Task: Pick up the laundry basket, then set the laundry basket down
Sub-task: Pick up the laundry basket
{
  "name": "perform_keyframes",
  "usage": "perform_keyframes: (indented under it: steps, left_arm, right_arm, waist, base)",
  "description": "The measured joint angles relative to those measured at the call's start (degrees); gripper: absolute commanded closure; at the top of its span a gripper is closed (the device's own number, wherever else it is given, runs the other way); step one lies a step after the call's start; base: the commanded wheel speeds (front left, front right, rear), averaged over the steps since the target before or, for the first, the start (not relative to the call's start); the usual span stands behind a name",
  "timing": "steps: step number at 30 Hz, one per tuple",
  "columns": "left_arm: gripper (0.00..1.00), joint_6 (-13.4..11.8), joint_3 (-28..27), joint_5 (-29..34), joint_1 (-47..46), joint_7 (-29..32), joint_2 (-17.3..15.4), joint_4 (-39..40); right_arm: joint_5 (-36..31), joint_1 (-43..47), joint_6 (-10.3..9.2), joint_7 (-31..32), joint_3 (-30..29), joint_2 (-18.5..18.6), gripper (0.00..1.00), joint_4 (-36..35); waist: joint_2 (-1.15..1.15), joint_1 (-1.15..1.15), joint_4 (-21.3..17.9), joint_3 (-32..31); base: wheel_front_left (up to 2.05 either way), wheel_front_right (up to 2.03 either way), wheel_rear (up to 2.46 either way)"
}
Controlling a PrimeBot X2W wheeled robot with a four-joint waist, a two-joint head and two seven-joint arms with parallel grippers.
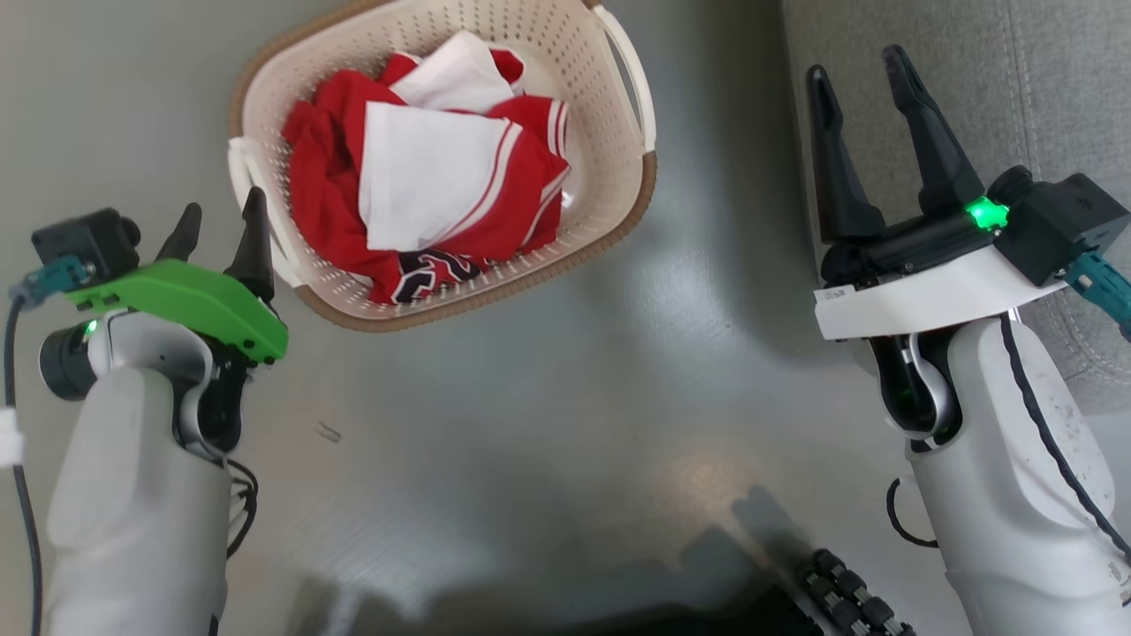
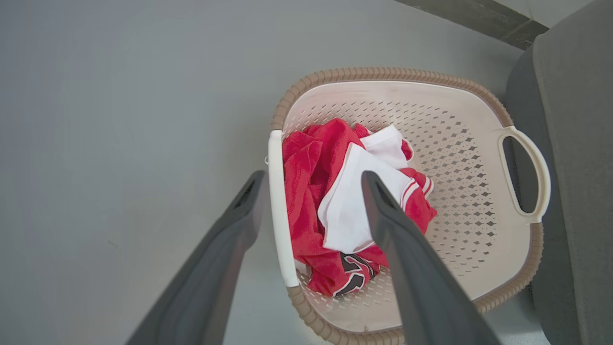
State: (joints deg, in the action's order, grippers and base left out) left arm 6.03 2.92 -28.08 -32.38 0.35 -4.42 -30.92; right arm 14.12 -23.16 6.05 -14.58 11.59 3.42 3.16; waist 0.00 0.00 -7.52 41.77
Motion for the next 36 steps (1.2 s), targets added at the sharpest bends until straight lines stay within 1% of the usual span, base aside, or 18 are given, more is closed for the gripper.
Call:
perform_keyframes:
  steps: [3, 8, 15, 19, 25, 33, 34, 35, 36]
  left_arm:
    - [0.0, 0.0, -0.69, -1.96, -1.76, 2.1, 0.29, -2.96]
    - [0.0, -0.01, -1.52, -2.7, -3.3, 4.54, -0.45, -7.47]
    - [0.0, -0.05, -2.91, -4.46, -7.39, 7.3, -0.59, -11.22]
    - [0.0, -0.34, -2.64, -4.35, -9.35, 9.66, -1.38, -13.43]
    - [0.0, -1.45, -3.14, -4.35, -11.91, 10.96, -2.69, -16.6]
    - [0.0, -1.44, -2.86, -3.94, -14.44, 11.33, -3.1, -19.6]
    - [0.02, -1.51, -2.87, -3.91, -14.75, 11.15, -3.21, -19.97]
    - [0.36, -1.55, -2.83, -3.9, -15.09, 11.15, -3.27, -20.41]
    - [0.53, -1.59, -2.78, -3.72, -15.34, 11.15, -3.32, -20.75]
  right_arm:
    - [-0.01, -0.52, 0.01, 0.0, 0.38, 0.0, 0.0, 0.0]
    - [-0.02, -2.58, 0.37, 0.0, 1.81, -0.13, 0.0, 0.0]
    - [0.01, -3.47, 0.46, -0.01, 2.02, -0.14, 0.0, -0.03]
    - [0.58, -4.05, 0.46, 0.0, 2.11, -0.14, 0.0, -0.27]
    - [1.96, -4.68, 0.43, 0.0, 3.32, -0.16, 0.0, -0.56]
    - [2.7, -5.18, -0.15, -0.01, 3.53, -0.18, 0.0, -0.55]
    - [2.88, -5.19, -0.16, -0.01, 3.58, -0.18, 0.0, -0.55]
    - [3.03, -5.21, -0.16, -0.01, 3.6, -0.18, 0.0, -0.53]
    - [3.09, -5.26, -0.16, -0.01, 3.67, -0.18, 0.0, -0.47]
  waist:
    - [0.0, 0.0, -0.37, 1.21]
    - [0.0, 0.0, -1.15, 2.98]
    - [0.0, 0.0, -2.37, 4.97]
    - [0.0, 0.0, -3.0, 6.06]
    - [0.0, 0.0, -3.89, 7.53]
    - [0.0, 0.0, -4.69, 8.44]
    - [0.0, 0.0, -4.73, 8.47]
    - [0.0, 0.0, -4.75, 8.49]
    - [0.0, 0.0, -4.78, 8.5]
  base:
    - [0.0, 0.0, 0.0]
    - [0.0, 0.0, 0.0]
    - [0.0, 0.0, 0.0]
    - [0.0, 0.0, 0.0]
    - [0.0, 0.0, 0.0]
    - [0.0, 0.0, 0.0]
    - [0.0, 0.0, 0.0]
    - [0.0, 0.0, 0.0]
    - [0.0, 0.0, 0.0]
